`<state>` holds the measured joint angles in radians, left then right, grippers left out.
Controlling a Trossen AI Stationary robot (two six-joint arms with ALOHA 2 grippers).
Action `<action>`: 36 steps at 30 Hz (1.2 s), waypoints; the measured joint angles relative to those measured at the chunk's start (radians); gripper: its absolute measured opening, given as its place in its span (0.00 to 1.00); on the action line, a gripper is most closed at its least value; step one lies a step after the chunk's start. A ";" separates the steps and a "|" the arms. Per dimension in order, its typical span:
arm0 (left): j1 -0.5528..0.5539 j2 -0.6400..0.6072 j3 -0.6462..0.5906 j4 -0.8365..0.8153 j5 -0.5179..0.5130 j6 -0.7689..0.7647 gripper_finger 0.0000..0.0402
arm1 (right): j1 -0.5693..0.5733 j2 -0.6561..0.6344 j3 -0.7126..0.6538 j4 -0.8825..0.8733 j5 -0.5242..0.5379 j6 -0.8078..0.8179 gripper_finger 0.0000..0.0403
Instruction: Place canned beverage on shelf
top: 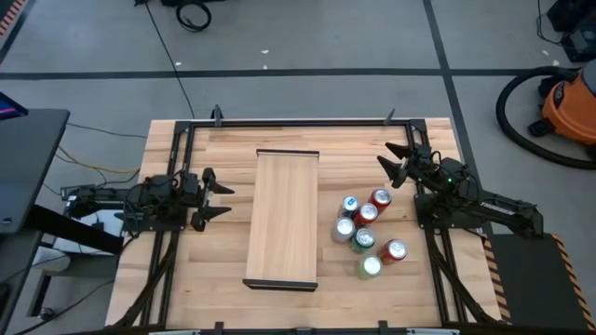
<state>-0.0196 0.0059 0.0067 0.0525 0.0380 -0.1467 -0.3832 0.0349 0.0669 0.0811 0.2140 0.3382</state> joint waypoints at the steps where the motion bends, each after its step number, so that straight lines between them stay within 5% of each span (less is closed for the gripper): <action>1: 0.000 0.000 0.000 0.000 0.000 0.000 0.68 | 0.000 0.000 0.000 0.000 0.000 0.000 0.93; 12: 0.000 0.000 0.000 0.003 0.000 0.000 0.68 | 0.000 0.000 0.000 0.000 0.000 0.000 0.93; 20: 0.000 0.000 0.000 0.231 -0.003 0.004 0.68 | 0.000 0.000 0.000 0.000 0.000 0.000 0.93; 27: 0.000 0.000 0.000 0.234 -0.003 0.003 0.68 | 0.000 0.000 0.000 0.009 0.000 0.009 0.93; 36: 0.000 0.000 0.000 0.250 -0.012 -0.037 0.68 | 0.000 0.000 0.000 0.023 -0.021 0.208 0.93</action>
<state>-0.0196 0.0063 0.0063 0.3028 0.0255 -0.1833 -0.3832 0.0350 0.0670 0.1036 0.1932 0.5457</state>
